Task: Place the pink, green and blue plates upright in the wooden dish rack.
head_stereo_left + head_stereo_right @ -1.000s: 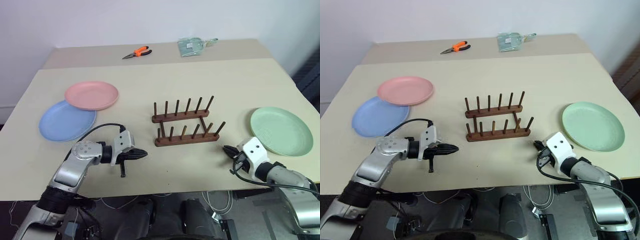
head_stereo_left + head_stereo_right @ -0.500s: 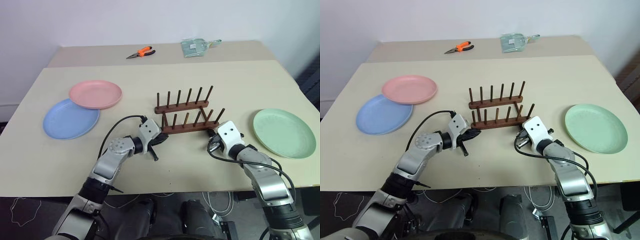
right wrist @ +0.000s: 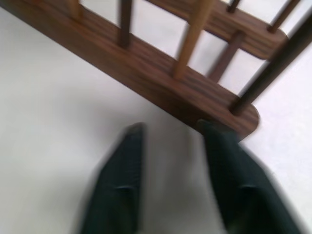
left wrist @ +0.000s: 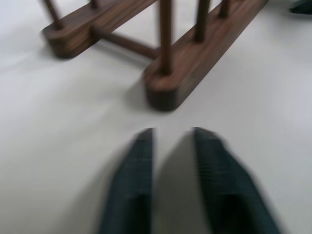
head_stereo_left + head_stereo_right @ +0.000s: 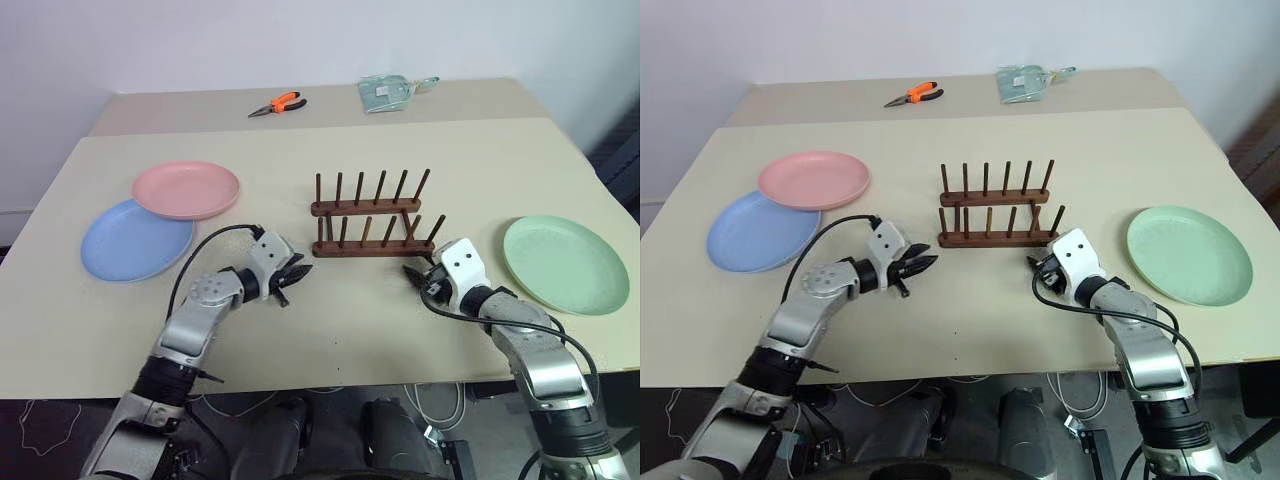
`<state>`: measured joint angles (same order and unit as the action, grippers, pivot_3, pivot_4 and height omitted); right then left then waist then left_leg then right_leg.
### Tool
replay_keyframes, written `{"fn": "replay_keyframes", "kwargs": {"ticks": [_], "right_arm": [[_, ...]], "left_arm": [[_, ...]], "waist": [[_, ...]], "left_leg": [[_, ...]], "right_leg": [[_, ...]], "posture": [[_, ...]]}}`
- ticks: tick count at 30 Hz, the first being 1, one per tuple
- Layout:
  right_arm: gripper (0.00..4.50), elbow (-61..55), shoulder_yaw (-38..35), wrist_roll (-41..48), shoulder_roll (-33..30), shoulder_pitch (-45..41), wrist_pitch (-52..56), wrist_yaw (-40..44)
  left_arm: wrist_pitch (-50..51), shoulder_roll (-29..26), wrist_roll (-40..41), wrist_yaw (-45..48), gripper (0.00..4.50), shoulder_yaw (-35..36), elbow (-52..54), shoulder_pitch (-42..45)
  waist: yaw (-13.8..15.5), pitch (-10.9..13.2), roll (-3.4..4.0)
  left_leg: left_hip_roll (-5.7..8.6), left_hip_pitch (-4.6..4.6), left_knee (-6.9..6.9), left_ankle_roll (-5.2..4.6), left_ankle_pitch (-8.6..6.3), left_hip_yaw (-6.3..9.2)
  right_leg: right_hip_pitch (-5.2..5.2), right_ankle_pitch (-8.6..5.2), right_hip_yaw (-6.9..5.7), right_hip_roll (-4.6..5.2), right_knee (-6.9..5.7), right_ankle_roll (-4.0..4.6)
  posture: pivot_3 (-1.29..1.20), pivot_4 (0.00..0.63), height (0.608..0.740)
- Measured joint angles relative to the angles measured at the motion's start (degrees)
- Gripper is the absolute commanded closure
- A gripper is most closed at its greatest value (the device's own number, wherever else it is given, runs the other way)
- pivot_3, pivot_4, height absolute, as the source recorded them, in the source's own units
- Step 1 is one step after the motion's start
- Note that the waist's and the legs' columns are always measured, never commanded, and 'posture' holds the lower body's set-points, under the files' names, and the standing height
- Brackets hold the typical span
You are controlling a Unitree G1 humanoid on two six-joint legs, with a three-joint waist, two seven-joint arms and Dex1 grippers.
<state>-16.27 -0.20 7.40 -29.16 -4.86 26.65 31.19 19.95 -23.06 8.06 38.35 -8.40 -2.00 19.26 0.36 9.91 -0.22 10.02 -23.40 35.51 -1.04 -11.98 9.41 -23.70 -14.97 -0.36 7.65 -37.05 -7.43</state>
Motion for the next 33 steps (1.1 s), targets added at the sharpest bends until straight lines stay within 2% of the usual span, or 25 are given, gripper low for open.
{"fn": "replay_keyframes", "kwargs": {"ticks": [2, 3, 9, 14, 20, 24, 27, 33], "right_arm": [[0.0, -1.55, 1.17, 0.32, -0.59, 0.33, 0.04, 1.32], [0.0, -1.69, 1.8, 0.25, -0.6, 0.31, -0.07, 1.59], [0.0, -0.7, 5.09, -0.58, -0.4, -1.69, -2.05, 1.96], [0.0, 1.69, 5.86, -1.51, -0.2, -2.94, -3.54, 1.98], [0.0, 3.17, 7.2, -1.56, 1.08, -4.31, -4.95, 2.9], [0.0, 3.09, 7.43, -1.39, 1.85, -4.6, -5.43, 3.09], [0.0, 1.42, 6.4, -0.03, 1.76, -3.73, -5.19, 3.41], [0.0, -6.38, 1.61, 3.57, -2.14, 0.32, -1.7, 5.26]], "left_arm": [[1.18, -0.59, 0.04, -3.98, 0.71, 4.35, -0.65, 0.94], [1.56, -0.55, 0.04, -6.5, 0.23, 6.86, -1.26, 2.46], [5.85, 0.11, -0.71, -26.81, 0.23, 21.86, -0.91, 15.3], [17.95, 2.52, -1.73, -41.96, 0.23, 32.0, 1.48, 17.21], [33.0, 10.78, 10.77, -49.02, 0.23, 48.85, 3.89, 20.17], [38.18, 12.98, 18.51, -51.41, 0.23, 55.72, 1.54, 22.84], [38.11, 12.86, 21.4, -52.5, 1.02, 58.3, -3.28, 24.66], [36.14, 10.53, 24.07, -52.38, 3.97, 58.58, -9.87, 26.4]], "waist": [[0.15, 0.09, -0.11], [0.35, 0.13, -0.18], [0.36, 0.18, -0.3], [0.3, 0.19, -0.32], [0.57, 0.28, -0.5], [0.39, 0.36, -0.66], [0.4, 0.36, -0.67], [0.43, 0.4, -0.73]], "left_leg": [[0.0, -0.02, 0.0, 0.01, 0.0, 0.01], [0.0, -0.04, 0.02, 0.02, 0.0, 0.02], [0.12, -0.11, 0.08, -0.01, -0.02, -0.02], [0.11, -0.1, 0.03, 0.0, -0.01, 0.01], [0.11, -0.11, 0.38, 0.11, -0.1, 0.1], [0.11, -0.11, 0.54, 0.11, -0.12, 0.1], [0.11, -0.11, 0.49, 0.12, -0.11, 0.09], [0.13, -0.12, 0.52, 0.07, -0.16, 0.07]], "right_leg": [[-0.02, 0.0, 0.0, 0.0, 0.0, -0.01], [-0.03, -0.01, -0.01, -0.01, 0.0, -0.02], [0.0, -0.01, -0.01, 0.02, 0.09, -0.12], [-0.11, -0.01, 0.0, -0.03, -0.05, -0.12], [0.08, 0.0, -0.12, -0.08, -0.09, -0.15], [0.16, 0.04, -0.12, -0.1, -0.08, -0.22], [0.12, 0.04, -0.11, -0.1, -0.09, -0.21], [0.14, 0.04, -0.1, -0.08, -0.04, -0.21]], "posture": [[0.0, 0.15, 0.72], [0.0, 0.15, 0.72], [0.0, 0.15, 0.72], [0.0, 0.15, 0.72], [0.0, 0.15, 0.72], [0.0, 0.15, 0.72], [0.0, 0.15, 0.72], [0.0, 0.15, 0.72]]}}
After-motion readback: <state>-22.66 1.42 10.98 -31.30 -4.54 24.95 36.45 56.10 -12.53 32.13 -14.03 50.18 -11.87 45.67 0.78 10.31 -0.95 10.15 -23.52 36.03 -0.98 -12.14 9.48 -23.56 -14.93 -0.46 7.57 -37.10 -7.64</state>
